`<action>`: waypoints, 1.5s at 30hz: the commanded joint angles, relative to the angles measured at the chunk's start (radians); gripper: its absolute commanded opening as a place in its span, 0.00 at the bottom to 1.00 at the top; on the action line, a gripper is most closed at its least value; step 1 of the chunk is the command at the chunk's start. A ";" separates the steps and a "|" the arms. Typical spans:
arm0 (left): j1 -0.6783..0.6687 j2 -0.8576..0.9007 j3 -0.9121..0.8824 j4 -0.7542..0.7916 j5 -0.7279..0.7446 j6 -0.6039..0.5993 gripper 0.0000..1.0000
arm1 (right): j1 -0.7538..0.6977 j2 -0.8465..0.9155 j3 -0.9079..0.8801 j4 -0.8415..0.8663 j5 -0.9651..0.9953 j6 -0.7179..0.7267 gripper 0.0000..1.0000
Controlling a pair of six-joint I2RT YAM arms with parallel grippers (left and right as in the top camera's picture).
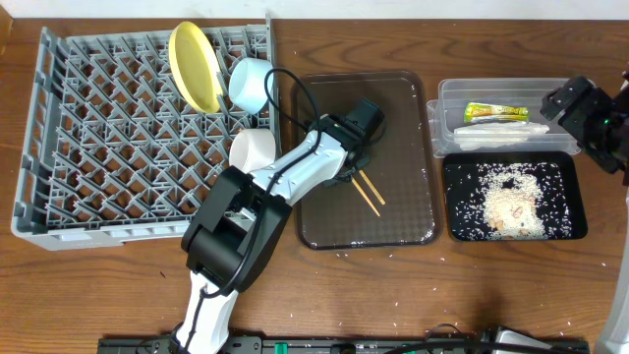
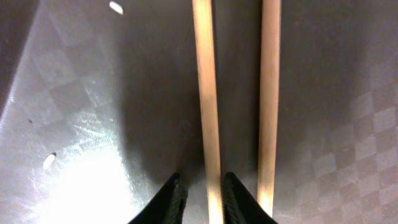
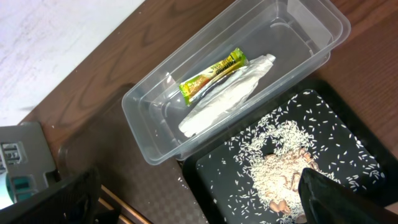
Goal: Sort waste into correct bins and load items into the dishwasher
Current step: 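Reach left gripper to chopsticks on brown tray and grasp one, then place first chopstick into dish rack with left gripper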
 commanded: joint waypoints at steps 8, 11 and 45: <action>0.011 0.008 0.017 -0.029 0.123 0.065 0.07 | -0.004 -0.002 0.002 -0.002 0.010 0.014 0.99; 0.026 -0.066 0.051 -0.042 0.150 0.218 0.07 | -0.004 -0.002 0.002 -0.002 0.010 0.014 0.99; 0.485 -0.383 -0.011 -0.311 -0.303 1.036 0.37 | -0.004 -0.002 0.002 -0.002 0.010 0.014 0.99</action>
